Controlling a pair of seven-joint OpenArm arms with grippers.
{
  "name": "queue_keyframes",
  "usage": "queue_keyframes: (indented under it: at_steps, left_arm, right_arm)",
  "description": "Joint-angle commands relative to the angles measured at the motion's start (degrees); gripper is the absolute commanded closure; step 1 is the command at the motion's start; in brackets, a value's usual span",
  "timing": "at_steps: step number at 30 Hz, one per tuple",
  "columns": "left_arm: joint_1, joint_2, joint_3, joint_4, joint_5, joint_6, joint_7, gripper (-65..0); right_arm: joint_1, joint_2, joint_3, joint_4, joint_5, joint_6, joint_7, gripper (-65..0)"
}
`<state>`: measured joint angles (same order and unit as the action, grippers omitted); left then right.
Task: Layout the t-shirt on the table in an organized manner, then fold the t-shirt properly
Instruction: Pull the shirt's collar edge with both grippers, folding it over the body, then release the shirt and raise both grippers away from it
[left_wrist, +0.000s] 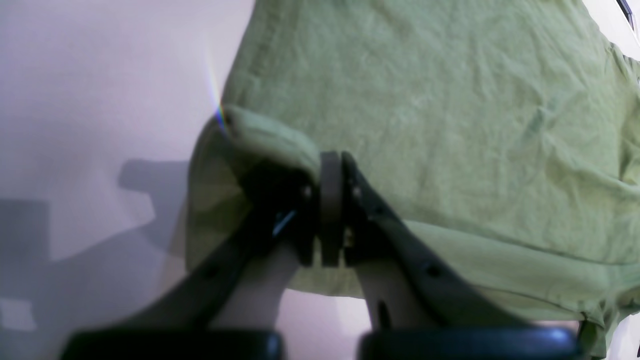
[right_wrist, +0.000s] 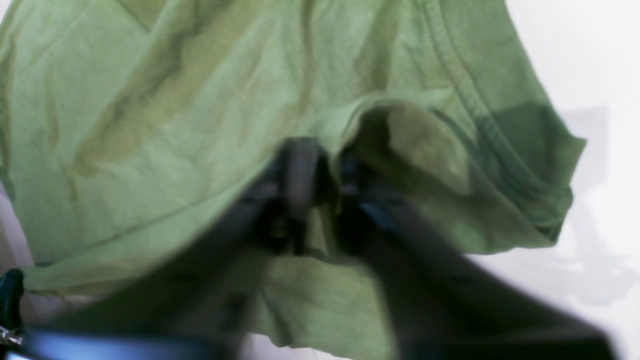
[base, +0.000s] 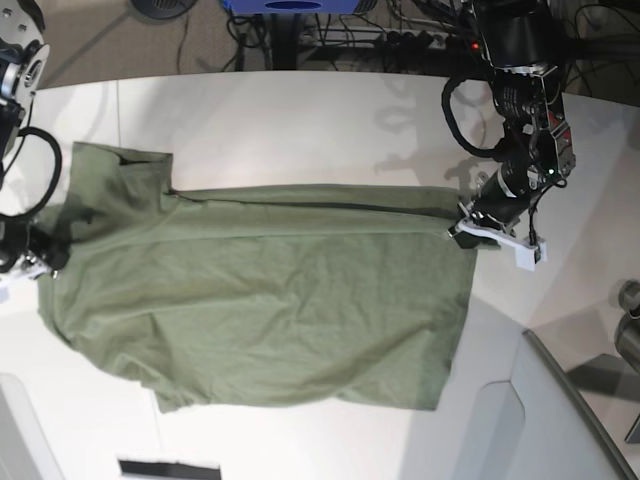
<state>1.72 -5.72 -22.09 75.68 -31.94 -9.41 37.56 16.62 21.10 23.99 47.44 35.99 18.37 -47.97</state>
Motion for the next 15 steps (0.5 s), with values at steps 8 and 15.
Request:
queue_keyframes:
  at_steps: [8, 15]
  left_arm:
    - [-2.2, -0.57, -0.81, 1.2, -0.72, -0.48, -1.12, -35.1]
    - [-3.78, -0.22, -10.75, 3.13, -1.07, -0.92, -1.12, -39.8]
  right_arm:
    - [1.8, 1.27, 0.5, 1.04, 1.33, 0.13, 6.78, -43.2]
    - [-2.6, 1.18, 1.29, 14.58, 1.51, 0.57, 4.84, -43.1]
